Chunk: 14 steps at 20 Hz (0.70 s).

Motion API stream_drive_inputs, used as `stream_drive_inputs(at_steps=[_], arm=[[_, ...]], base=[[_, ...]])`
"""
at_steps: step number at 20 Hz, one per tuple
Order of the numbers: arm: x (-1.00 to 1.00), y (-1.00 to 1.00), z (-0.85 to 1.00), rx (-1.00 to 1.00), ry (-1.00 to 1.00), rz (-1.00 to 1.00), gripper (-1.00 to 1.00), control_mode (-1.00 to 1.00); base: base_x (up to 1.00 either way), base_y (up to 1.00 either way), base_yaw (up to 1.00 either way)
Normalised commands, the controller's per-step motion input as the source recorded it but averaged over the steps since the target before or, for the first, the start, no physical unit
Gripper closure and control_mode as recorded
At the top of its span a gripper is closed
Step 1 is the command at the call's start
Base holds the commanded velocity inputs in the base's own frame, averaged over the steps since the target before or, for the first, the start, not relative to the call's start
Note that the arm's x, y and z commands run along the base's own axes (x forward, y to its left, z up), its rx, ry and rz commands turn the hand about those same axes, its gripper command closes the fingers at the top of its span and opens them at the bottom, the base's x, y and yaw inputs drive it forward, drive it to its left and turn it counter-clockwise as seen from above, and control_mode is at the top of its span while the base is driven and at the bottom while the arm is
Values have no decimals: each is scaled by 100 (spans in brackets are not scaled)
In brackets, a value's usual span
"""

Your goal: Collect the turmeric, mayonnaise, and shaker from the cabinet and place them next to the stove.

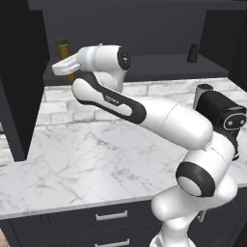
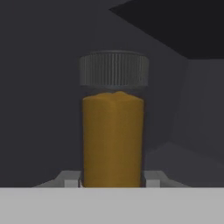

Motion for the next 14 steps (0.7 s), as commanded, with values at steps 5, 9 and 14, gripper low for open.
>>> stream_drive_inputs(at_steps=[5,9,14], arm=[[-48,-70,0,0,0,5,100,-100],[-53,-69,-3,0,0,5,100,-100],[-70,-61,-9,0,-4,8,100,-100]], base=[[0,0,0],[0,0,0],[0,0,0]])
